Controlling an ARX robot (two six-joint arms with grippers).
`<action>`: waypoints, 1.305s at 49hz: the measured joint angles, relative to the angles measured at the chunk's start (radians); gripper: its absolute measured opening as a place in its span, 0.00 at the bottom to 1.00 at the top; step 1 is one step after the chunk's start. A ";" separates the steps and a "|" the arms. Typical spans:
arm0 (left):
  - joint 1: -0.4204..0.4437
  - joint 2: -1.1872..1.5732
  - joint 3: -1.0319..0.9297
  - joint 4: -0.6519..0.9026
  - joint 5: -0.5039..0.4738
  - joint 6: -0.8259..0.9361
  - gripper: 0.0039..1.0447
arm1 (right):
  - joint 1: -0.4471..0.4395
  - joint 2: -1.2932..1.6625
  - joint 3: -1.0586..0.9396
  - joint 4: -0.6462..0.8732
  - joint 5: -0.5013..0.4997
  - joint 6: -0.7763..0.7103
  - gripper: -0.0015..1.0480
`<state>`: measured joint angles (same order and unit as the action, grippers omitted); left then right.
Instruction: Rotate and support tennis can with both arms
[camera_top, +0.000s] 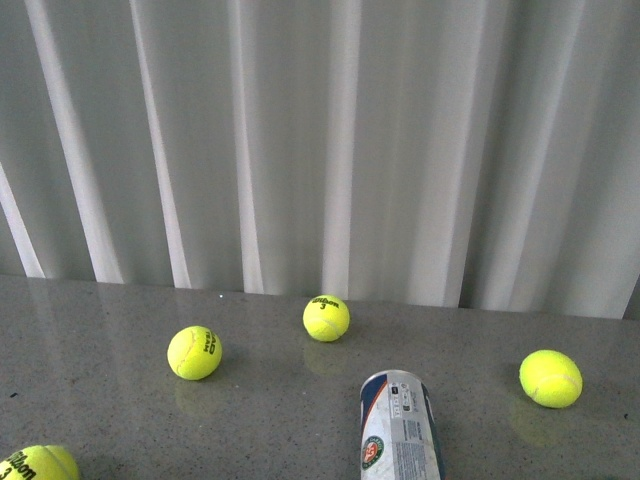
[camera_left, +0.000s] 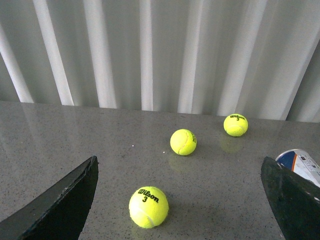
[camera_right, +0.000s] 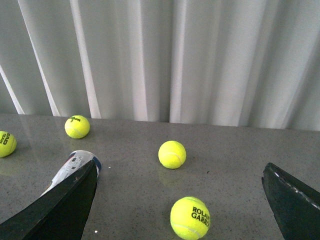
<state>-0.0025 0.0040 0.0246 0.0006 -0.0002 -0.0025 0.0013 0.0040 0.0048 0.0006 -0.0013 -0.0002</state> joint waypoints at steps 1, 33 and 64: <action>0.000 0.000 0.000 0.000 0.000 0.000 0.94 | 0.000 0.000 0.000 0.000 0.000 0.000 0.93; 0.000 0.000 0.000 0.000 0.000 0.000 0.94 | 0.000 0.000 0.000 0.000 0.000 0.000 0.93; 0.000 0.000 0.000 0.000 0.000 0.000 0.94 | -0.050 0.169 0.099 -0.185 -0.173 0.016 0.93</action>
<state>-0.0025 0.0040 0.0246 0.0006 -0.0002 -0.0025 -0.0483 0.1726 0.1036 -0.1848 -0.1741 0.0162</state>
